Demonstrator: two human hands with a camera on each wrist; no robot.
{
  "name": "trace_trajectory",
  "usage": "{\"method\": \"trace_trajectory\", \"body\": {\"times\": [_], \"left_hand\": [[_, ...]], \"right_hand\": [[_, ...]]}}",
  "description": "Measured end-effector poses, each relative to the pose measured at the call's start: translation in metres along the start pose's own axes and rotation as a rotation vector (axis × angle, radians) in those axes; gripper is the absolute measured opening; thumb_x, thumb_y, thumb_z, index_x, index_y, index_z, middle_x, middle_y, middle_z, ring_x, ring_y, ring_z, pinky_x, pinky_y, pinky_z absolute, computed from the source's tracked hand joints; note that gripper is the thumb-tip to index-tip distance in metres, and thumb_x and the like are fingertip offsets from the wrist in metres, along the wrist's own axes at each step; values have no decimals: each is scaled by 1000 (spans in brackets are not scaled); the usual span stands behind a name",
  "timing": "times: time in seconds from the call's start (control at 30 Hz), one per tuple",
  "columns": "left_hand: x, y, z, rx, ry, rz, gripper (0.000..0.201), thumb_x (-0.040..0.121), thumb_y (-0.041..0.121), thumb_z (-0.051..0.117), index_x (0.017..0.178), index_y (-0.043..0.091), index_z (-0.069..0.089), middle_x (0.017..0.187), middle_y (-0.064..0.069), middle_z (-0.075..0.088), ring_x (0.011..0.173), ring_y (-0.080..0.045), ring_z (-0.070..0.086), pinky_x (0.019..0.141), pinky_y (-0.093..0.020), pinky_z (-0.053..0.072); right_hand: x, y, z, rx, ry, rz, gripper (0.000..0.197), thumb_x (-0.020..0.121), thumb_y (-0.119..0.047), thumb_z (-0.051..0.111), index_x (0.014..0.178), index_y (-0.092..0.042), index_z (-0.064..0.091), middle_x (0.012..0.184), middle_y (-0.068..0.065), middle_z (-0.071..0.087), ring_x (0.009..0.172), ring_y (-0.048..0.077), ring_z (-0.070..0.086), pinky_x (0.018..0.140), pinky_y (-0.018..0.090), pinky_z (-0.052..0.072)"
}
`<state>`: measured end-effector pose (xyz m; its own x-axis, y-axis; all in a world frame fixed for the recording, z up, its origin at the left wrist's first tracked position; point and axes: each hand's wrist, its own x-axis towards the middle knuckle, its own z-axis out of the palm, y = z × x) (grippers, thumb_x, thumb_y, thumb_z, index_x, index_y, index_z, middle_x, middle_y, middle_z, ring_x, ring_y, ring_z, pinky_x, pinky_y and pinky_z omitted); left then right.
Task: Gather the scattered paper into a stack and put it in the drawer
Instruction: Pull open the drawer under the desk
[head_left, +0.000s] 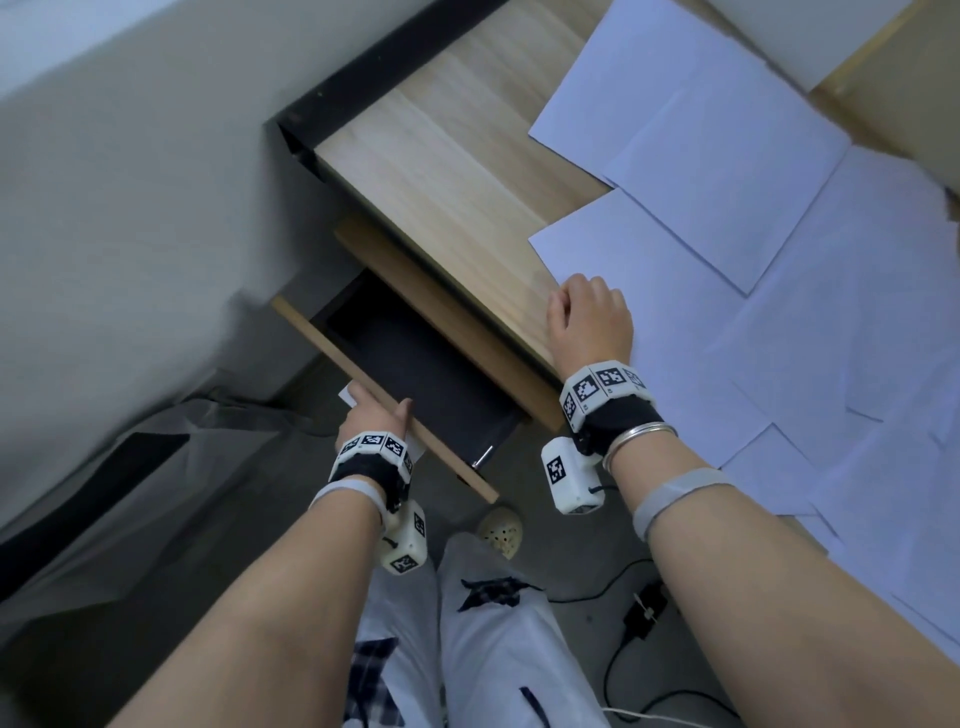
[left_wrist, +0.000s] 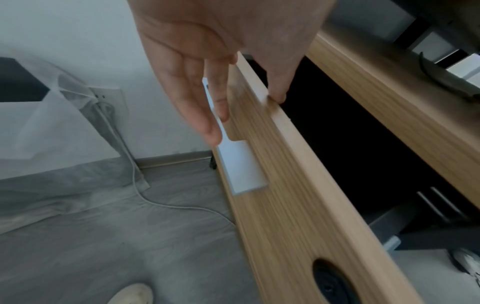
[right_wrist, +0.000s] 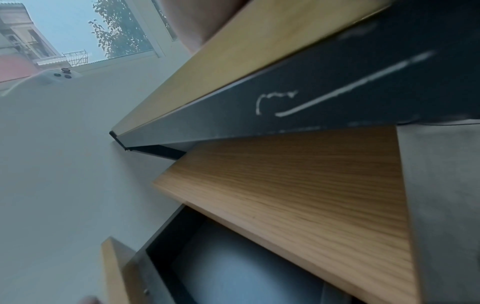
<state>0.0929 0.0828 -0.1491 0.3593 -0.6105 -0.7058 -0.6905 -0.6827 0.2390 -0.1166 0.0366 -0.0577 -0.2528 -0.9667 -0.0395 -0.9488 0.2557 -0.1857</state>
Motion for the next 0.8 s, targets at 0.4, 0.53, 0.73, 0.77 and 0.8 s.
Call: {"method": "trace_trajectory", "body": {"times": [0.4, 0.53, 0.73, 0.77, 0.8], "left_hand": [[-4, -68, -18, 89, -13, 31, 29, 84, 23, 54, 109, 16, 41, 86, -11, 53, 76, -31, 52, 64, -36, 44], [-4, -93, -25, 82, -8, 4, 23, 84, 20, 55, 104, 15, 43, 69, -6, 46, 75, -31, 55, 64, -35, 48], [-6, -129, -34, 82, -5, -15, 17, 85, 16, 52, 100, 14, 44, 65, -1, 38, 70, -27, 54, 62, -32, 45], [-7, -135, -35, 77, 4, -15, 16, 85, 15, 52, 99, 13, 44, 66, -1, 38, 69, -27, 53, 61, -32, 44], [-9, -140, -36, 74, 9, -15, 14, 85, 15, 51, 97, 13, 44, 66, 0, 38, 68, -26, 52, 60, -31, 43]], "right_hand": [[-2, -2, 0, 1, 21, 16, 27, 96, -25, 38, 96, -6, 57, 100, 13, 60, 93, 32, 51, 76, 40, 39], [-4, -3, 0, 1, 32, 25, 27, 95, -23, 38, 96, -4, 57, 101, 15, 60, 93, 33, 51, 76, 40, 39], [-4, -3, 1, 1, 52, 25, 27, 95, -22, 38, 95, -3, 57, 100, 17, 59, 93, 34, 51, 76, 40, 39], [-5, -3, 1, 6, 56, 25, 27, 95, -22, 38, 95, -3, 57, 100, 18, 59, 93, 34, 51, 76, 41, 39], [-5, -4, 1, 9, 60, 26, 27, 95, -22, 38, 95, -3, 57, 100, 18, 59, 92, 35, 51, 76, 41, 39]]}}
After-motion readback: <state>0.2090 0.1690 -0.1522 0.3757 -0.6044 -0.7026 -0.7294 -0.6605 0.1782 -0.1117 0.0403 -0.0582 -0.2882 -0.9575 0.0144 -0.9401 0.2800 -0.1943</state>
